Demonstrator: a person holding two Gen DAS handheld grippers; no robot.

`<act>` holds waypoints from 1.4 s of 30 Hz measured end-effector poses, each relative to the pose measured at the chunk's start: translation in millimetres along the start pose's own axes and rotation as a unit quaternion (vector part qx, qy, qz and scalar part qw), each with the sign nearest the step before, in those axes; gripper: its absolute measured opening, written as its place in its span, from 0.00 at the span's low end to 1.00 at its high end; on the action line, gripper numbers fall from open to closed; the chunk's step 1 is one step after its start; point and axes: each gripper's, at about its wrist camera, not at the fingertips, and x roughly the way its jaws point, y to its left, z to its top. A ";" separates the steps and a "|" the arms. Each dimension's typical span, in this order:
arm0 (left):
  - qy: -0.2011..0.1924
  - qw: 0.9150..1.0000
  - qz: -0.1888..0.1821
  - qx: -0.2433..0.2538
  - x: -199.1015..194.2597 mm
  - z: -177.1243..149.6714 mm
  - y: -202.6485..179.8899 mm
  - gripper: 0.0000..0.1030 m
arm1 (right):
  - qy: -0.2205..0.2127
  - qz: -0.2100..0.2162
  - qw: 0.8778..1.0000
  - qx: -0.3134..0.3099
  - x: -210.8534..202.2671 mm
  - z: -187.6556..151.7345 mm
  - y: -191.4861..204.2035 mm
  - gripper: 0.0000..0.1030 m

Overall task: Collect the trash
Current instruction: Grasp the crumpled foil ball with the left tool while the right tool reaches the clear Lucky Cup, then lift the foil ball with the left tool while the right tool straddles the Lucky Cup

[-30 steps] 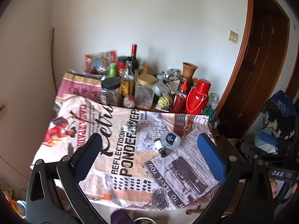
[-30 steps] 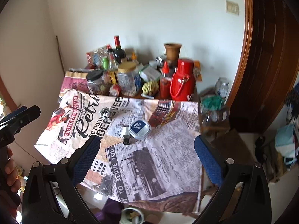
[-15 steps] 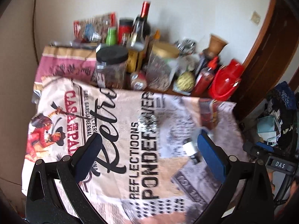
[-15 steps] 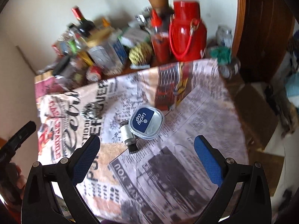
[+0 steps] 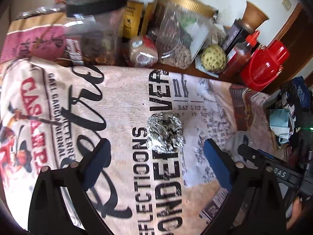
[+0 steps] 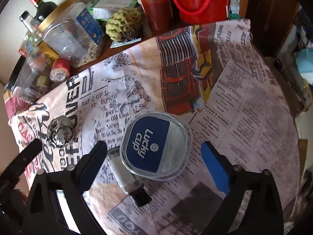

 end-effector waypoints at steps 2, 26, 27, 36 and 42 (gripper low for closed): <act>0.011 1.000 -0.006 -0.003 11.5 3.5 1.5 0.84 | -0.002 -0.001 1.000 -0.002 1.1 -1.2 2.1 0.80; -0.034 0.998 -0.003 0.054 -38.0 -1.2 -59.7 0.40 | -0.099 0.019 0.993 -0.066 -88.0 -11.6 -26.0 0.68; -0.039 0.998 -0.003 0.055 -45.1 -2.8 -65.3 0.40 | -0.104 0.025 0.992 -0.069 -95.5 -12.8 -27.9 0.68; -0.126 0.991 0.003 0.054 -132.8 -35.9 -125.3 0.40 | -0.163 0.061 0.978 -0.117 -168.0 -31.7 -53.6 0.68; -0.184 0.982 0.005 0.028 -193.3 -76.5 -161.1 0.40 | -0.198 0.084 0.962 -0.167 -216.7 -51.1 -72.7 0.68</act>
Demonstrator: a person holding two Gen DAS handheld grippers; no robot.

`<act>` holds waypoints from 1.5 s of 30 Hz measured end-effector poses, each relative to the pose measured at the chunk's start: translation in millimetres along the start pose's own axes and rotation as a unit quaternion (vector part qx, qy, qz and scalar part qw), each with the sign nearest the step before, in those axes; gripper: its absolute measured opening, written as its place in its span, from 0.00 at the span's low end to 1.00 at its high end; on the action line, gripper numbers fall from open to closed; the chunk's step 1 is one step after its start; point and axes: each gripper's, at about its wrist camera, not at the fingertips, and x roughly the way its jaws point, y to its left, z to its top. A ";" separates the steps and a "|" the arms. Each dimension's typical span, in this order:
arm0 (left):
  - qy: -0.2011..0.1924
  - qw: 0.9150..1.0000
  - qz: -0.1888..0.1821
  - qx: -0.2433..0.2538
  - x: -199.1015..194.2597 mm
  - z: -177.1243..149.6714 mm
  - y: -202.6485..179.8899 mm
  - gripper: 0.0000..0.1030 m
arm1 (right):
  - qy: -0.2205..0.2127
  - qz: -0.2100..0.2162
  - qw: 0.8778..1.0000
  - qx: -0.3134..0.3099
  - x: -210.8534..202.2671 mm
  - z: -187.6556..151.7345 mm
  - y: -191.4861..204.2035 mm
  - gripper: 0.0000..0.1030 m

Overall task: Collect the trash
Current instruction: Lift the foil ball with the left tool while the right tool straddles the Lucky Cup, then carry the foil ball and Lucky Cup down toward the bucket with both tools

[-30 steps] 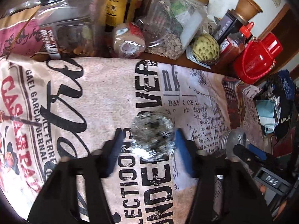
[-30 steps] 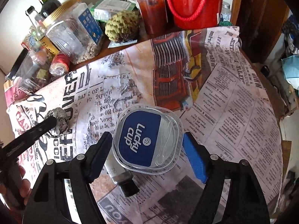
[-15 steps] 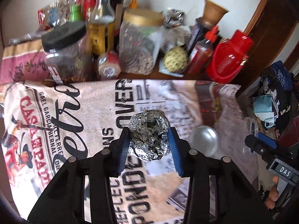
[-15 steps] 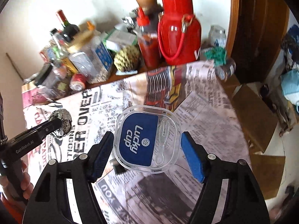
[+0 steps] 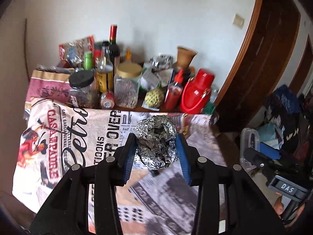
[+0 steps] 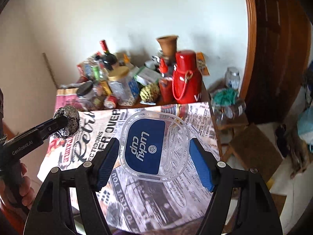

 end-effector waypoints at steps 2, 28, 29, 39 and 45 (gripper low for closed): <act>-0.017 1.000 0.003 -0.005 -25.9 -6.8 -11.8 0.40 | -0.006 0.010 1.000 -0.015 -14.9 -2.0 0.5 0.68; -0.075 0.996 -0.039 0.042 -229.3 -124.8 -4.2 0.40 | -0.092 0.012 0.996 0.001 -173.7 -118.2 92.1 0.68; -0.073 0.996 -0.040 0.044 -237.7 -132.8 -0.4 0.40 | -0.092 0.009 0.996 0.006 -179.3 -128.9 99.3 0.68; -0.033 0.996 -0.059 0.058 -291.0 -212.6 32.9 0.40 | -0.065 -0.021 0.997 0.034 -215.1 -206.9 140.7 0.68; 0.015 0.996 -0.066 0.055 -286.2 -245.1 42.8 0.40 | -0.029 -0.035 0.998 0.041 -218.1 -237.5 144.9 0.68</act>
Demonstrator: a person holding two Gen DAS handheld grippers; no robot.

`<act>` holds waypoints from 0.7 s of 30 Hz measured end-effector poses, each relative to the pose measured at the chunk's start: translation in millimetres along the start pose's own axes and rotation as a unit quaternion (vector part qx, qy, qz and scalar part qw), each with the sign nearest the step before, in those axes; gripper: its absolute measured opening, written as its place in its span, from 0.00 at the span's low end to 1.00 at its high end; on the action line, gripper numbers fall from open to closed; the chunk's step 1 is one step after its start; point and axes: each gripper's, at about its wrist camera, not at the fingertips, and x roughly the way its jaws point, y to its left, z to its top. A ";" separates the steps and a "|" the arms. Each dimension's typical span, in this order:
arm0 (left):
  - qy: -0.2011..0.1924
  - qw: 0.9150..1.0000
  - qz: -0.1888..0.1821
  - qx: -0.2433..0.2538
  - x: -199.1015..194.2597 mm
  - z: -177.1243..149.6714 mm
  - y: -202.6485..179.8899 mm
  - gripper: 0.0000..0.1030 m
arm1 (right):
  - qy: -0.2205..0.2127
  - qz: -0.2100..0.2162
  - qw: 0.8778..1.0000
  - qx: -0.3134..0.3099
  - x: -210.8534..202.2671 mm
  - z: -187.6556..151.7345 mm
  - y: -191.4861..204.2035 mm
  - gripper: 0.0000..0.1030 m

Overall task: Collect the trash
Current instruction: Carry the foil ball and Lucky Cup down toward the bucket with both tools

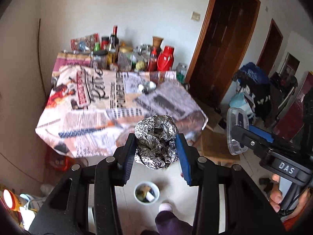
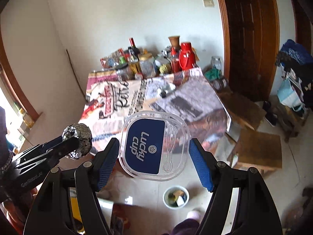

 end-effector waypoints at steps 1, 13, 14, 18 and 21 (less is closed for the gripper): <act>0.006 1.000 -0.002 -0.002 2.7 -4.0 0.6 0.40 | 0.006 -0.001 1.000 0.000 0.9 -4.8 -0.7 0.68; 0.102 0.994 0.017 -0.024 90.3 -65.2 11.5 0.40 | 0.113 -0.002 0.994 0.005 81.0 -60.2 -34.6 0.68; 0.108 0.993 0.019 -0.030 103.4 -73.4 15.8 0.40 | 0.122 -0.001 0.993 0.003 92.1 -65.9 -38.2 0.68; 0.133 0.989 0.032 -0.048 152.4 -98.7 33.0 0.40 | 0.153 -0.001 0.988 -0.008 140.2 -91.2 -54.6 0.68; 0.147 0.987 0.044 -0.053 193.8 -118.4 44.5 0.40 | 0.176 0.003 0.984 -0.012 180.1 -111.9 -65.8 0.68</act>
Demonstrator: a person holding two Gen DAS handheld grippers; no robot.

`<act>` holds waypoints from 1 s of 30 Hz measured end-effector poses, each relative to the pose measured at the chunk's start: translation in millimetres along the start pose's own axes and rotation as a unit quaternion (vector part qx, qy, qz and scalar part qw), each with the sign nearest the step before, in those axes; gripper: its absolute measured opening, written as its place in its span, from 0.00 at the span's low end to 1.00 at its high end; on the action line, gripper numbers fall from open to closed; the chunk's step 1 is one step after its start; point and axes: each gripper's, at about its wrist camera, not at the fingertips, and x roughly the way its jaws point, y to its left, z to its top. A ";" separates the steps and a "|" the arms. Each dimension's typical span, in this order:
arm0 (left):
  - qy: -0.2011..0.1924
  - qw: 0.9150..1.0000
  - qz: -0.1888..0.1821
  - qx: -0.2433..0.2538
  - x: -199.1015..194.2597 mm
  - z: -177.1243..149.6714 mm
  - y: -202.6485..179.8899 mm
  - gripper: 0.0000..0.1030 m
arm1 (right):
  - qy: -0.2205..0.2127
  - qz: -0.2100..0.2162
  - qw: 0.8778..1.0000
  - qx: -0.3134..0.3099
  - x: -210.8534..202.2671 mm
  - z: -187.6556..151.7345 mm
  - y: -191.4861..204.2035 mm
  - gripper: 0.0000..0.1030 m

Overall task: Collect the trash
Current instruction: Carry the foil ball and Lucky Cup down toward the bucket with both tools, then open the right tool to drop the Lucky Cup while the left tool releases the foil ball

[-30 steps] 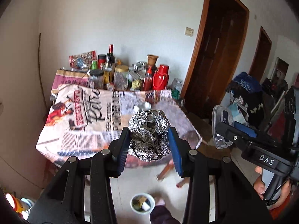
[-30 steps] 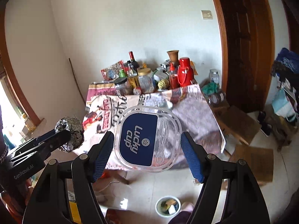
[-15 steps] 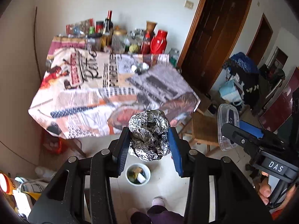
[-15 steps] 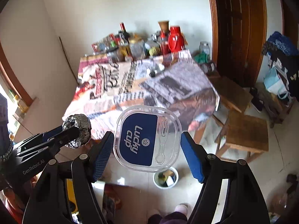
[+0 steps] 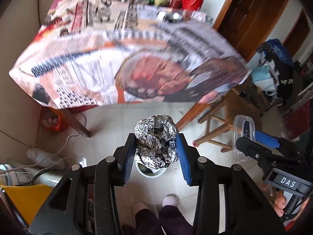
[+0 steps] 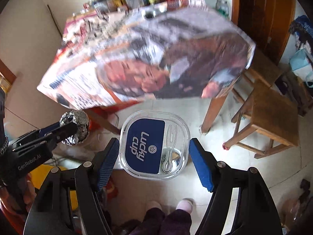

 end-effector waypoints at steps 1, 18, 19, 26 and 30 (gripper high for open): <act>0.004 1.000 0.003 -0.002 13.2 -2.9 2.4 0.40 | 0.010 0.002 1.000 -0.002 18.7 -3.1 -4.6 0.68; 0.110 0.989 0.041 -0.093 252.9 -108.5 74.4 0.40 | 0.120 0.021 0.991 -0.054 259.3 -78.0 -42.0 0.68; 0.113 0.988 0.042 -0.095 261.1 -113.1 77.4 0.40 | 0.124 0.020 0.990 -0.058 269.4 -81.3 -41.7 0.68; 0.140 0.983 0.037 -0.109 312.2 -139.8 96.9 0.40 | 0.168 0.028 0.984 -0.057 319.0 -101.5 -54.4 0.68; 0.150 0.983 0.036 -0.103 325.3 -144.6 94.0 0.40 | 0.206 0.016 0.977 -0.049 333.3 -106.6 -60.2 0.68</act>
